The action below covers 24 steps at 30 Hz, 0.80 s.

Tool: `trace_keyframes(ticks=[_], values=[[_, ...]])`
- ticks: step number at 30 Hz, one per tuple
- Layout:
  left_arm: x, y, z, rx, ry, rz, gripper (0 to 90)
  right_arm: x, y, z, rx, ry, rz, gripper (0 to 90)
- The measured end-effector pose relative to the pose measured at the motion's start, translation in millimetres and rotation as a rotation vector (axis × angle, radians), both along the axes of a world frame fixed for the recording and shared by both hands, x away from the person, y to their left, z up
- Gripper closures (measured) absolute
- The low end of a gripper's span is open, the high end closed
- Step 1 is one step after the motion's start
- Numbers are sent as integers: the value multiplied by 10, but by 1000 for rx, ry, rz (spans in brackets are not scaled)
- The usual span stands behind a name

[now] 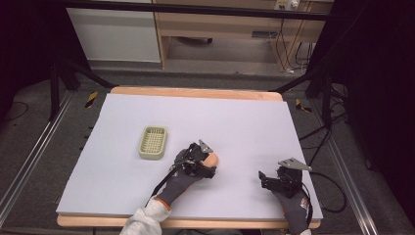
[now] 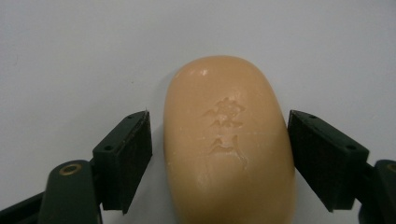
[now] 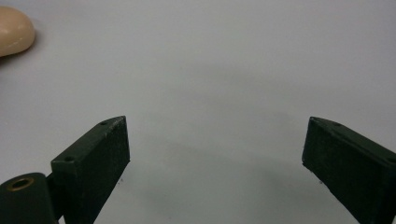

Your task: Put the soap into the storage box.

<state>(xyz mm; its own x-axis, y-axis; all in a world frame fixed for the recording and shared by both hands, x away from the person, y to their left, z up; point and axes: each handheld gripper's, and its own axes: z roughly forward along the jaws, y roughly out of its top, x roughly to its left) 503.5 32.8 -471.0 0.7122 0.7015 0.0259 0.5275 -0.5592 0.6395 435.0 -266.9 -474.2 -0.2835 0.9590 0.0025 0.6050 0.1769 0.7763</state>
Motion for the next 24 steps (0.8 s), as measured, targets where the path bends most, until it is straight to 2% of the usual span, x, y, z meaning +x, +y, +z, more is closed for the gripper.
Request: trace_keyframes(ticks=[9, 17, 24], values=[[16, -14, -24, -9, 13, -4, 270, -1, 4, 0, 1, 1, 0, 78], [20, -12, -11, 3, 26, -14, 294, -2, 5, 1, 4, 4, -2, 77], [24, -28, -3, 7, 30, -3, 303, 0, 7, 0, 4, 8, 0, 77]])
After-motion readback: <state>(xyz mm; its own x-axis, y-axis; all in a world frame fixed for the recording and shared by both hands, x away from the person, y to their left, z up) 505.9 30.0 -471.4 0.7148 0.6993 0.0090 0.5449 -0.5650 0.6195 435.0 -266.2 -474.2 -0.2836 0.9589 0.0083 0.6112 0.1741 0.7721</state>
